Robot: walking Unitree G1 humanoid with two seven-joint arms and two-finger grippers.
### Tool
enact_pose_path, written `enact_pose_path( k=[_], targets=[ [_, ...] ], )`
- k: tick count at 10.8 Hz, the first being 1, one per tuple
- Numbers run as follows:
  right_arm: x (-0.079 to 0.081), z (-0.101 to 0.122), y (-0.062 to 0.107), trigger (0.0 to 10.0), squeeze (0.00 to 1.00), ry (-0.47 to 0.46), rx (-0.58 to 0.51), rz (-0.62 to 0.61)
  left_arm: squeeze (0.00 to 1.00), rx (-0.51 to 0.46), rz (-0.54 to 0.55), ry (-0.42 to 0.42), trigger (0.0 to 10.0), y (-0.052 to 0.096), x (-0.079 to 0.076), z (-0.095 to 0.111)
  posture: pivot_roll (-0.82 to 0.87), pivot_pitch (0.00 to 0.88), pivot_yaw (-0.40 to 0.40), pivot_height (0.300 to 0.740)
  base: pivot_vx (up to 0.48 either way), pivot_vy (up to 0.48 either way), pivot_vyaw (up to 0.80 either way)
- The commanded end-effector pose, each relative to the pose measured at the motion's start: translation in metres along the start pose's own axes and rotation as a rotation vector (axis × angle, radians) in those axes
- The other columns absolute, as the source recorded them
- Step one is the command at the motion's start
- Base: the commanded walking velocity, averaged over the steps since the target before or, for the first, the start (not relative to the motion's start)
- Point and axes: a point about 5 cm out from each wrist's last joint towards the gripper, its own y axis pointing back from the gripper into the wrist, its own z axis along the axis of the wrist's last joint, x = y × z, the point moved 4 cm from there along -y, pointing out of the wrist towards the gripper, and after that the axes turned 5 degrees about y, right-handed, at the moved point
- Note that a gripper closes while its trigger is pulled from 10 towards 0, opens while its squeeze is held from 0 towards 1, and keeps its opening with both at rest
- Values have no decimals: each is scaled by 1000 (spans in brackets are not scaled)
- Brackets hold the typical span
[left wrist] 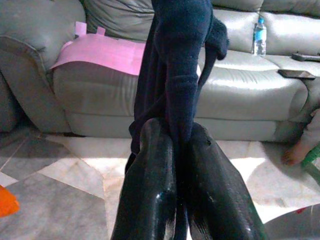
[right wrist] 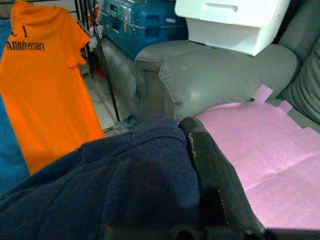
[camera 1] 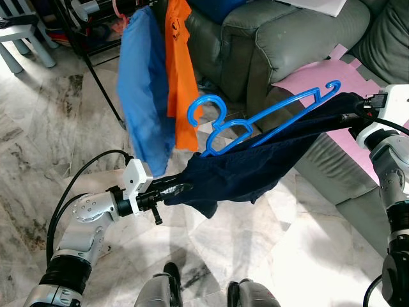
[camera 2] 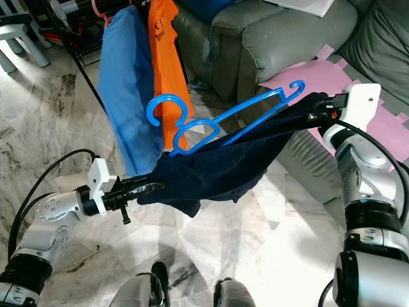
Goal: Hang hanger
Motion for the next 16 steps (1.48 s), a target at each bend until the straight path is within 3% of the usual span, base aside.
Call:
enact_pose_path(
  k=[1,6,7,8,12,13,14,15,16],
  targets=[
    [-40,24,10,0,0,-6,-73,-152,0,55,65,46,0,23,7,-15,-98,250,-16,740,0,0,0],
    [-43,26,8,0,0,-16,-79,-166,0,69,43,53,0,24,4,-17,-98,250,-16,740,0,0,0],
    [17,-1,-3,0,0,16,-36,-41,0,-55,289,90,0,6,27,-14,-99,192,-5,740,0,0,0],
    [34,-13,-3,0,0,44,-16,-11,0,-71,296,95,0,0,26,-14,-101,179,-4,740,0,0,0],
    [38,-26,-5,0,0,30,13,-72,0,-122,350,104,0,-8,40,-4,-107,141,-3,740,0,0,0],
    [42,-37,-3,0,0,26,38,-88,0,-148,248,146,0,-10,28,-3,-109,130,2,740,0,0,0],
    [36,-41,-3,0,0,6,60,-129,0,-133,121,205,0,-8,15,-5,-110,129,3,740,0,0,0],
    [28,-42,-5,0,0,-1,72,-164,0,-93,36,227,0,-4,7,-9,-108,134,5,740,0,0,0],
    [8,-31,-8,0,0,-8,68,-249,0,-9,-117,275,0,5,-9,-17,-107,142,13,740,0,0,0]
  ],
)
